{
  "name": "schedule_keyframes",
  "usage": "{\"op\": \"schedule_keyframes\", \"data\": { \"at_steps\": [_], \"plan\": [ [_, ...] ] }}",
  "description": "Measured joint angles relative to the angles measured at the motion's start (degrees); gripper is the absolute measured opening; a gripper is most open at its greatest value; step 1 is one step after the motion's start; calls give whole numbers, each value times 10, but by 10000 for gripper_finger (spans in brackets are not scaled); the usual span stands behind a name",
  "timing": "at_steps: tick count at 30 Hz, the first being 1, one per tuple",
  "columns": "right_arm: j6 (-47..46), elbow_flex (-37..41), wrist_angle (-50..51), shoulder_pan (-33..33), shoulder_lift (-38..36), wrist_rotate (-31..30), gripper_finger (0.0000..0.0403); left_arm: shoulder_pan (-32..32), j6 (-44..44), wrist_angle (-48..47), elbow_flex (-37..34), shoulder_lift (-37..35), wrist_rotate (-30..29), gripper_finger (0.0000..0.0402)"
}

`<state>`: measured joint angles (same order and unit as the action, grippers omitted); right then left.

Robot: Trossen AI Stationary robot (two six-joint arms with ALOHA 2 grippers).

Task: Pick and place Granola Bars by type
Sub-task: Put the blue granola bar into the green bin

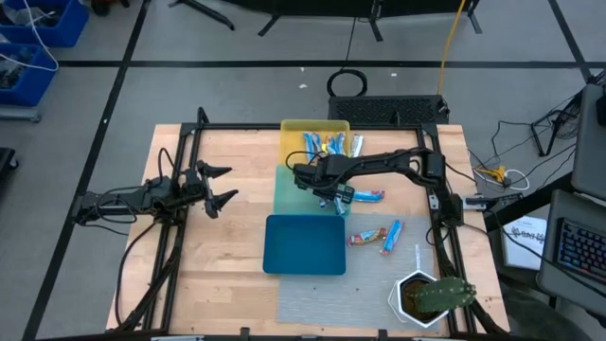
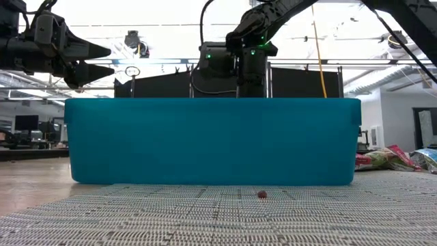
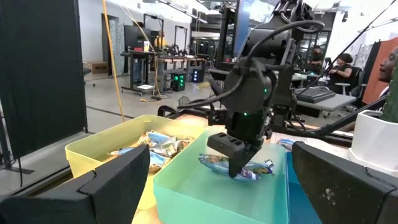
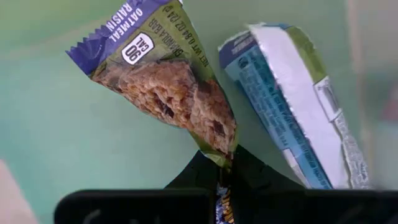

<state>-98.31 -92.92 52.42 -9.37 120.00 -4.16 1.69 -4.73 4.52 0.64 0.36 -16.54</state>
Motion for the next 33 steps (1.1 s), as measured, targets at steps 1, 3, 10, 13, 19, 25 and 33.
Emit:
{"op": "schedule_keyframes", "data": {
  "at_steps": [1,3,10,13,19,25,33],
  "plan": [
    [0,0,-5,0,1,0,5,0,0,0,0,0,0,392],
    [1,0,-15,0,0,-1,5,0,0,0,0,0,0,392],
    [24,0,-15,-2,0,-2,51,0,0,0,0,0,0,392],
    [8,0,-13,-2,0,-2,77,0,0,0,0,0,0,392],
    [0,0,-14,-2,0,-2,121,0,0,0,0,0,0,392],
    [3,0,-15,-2,-5,-1,152,0,0,0,0,0,0,392],
    [31,0,-21,0,-24,-2,173,0,0,0,0,0,0,392]
  ]
}}
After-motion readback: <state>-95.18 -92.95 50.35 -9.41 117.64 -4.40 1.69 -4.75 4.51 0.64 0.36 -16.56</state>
